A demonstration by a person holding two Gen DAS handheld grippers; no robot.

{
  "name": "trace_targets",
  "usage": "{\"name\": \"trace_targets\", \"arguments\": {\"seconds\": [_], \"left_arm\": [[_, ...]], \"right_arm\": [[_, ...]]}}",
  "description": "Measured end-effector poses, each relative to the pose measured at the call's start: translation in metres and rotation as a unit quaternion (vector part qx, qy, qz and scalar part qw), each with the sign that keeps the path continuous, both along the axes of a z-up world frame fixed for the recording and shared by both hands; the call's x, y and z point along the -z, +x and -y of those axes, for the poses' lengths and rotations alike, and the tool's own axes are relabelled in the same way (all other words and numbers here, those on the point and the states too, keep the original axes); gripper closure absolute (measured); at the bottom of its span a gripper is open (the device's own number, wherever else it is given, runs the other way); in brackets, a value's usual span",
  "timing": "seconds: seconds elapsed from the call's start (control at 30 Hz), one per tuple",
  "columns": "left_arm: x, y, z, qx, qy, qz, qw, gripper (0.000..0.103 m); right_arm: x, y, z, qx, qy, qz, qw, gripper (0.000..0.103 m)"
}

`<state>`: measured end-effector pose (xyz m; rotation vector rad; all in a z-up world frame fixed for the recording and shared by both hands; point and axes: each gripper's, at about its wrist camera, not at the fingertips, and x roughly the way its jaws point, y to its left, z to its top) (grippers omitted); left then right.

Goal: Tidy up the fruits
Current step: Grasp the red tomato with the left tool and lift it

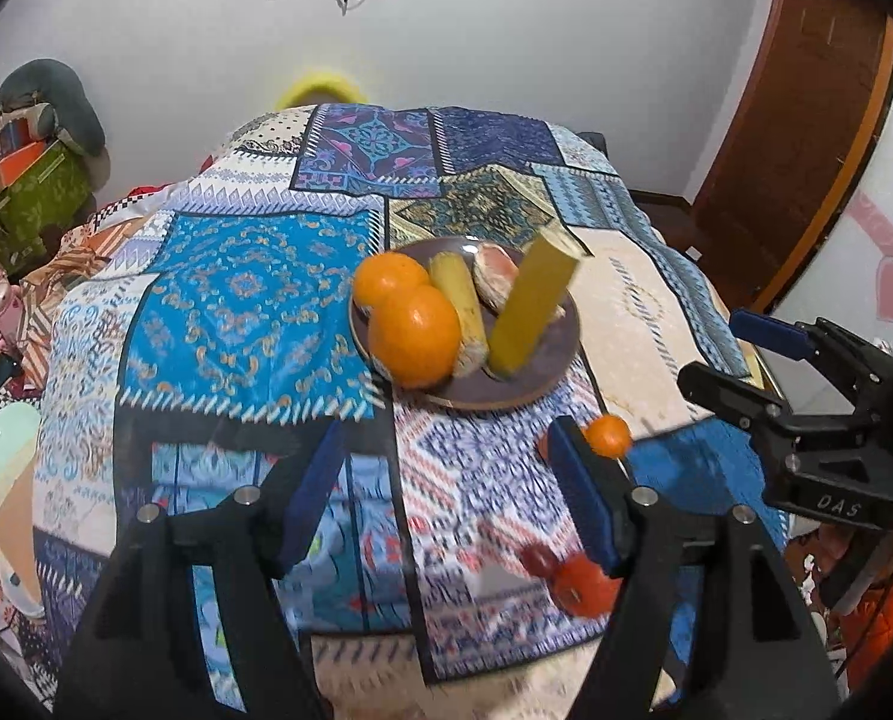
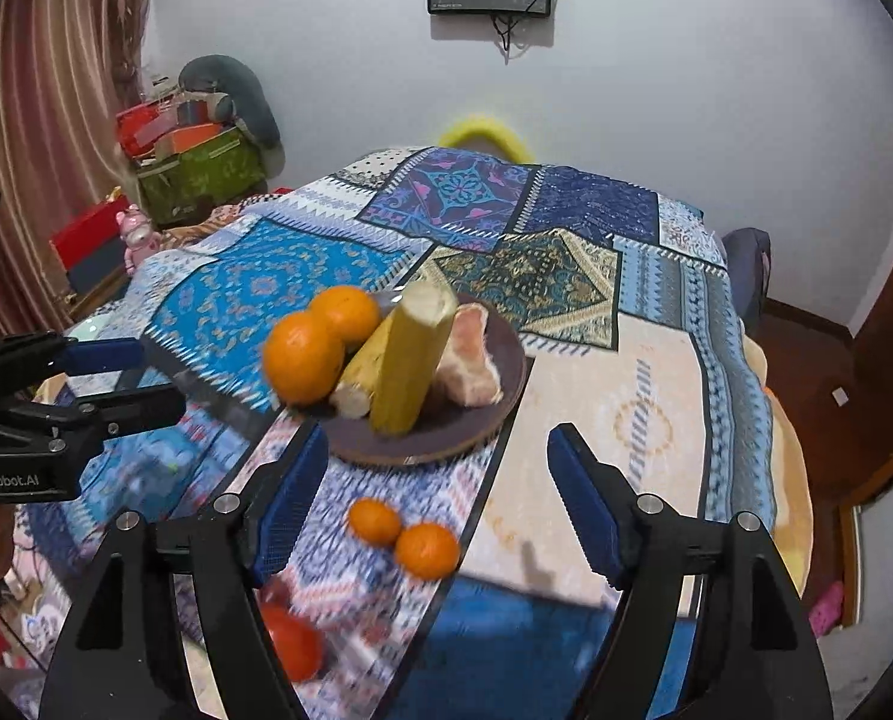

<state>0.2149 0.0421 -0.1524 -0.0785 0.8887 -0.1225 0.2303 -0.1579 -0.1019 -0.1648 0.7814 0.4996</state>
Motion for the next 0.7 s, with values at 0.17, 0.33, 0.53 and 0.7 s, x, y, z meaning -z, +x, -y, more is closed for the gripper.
{"name": "trace_targets", "arguments": {"seconds": [0.17,0.33,0.53,0.7], "left_arm": [[0.008,-0.022,0.014,0.016,-0.003,-0.022,0.9996,0.031],[0.017,-0.036,0.034,0.039,0.003,-0.038,0.9985,0.031],[0.039,-0.038,0.059,0.064,-0.008,-0.075,0.9951,0.031],[0.06,-0.038,0.075,0.077,-0.006,-0.1,0.992,0.031]], "right_arm": [[0.005,-0.028,0.001,-0.005,-0.002,-0.006,1.0,0.029],[0.01,-0.043,0.01,0.0,-0.002,-0.012,1.0,0.029],[0.009,-0.05,0.032,0.025,0.0,-0.013,1.0,0.029],[0.01,-0.051,0.05,0.043,0.005,-0.015,0.999,0.029]]}}
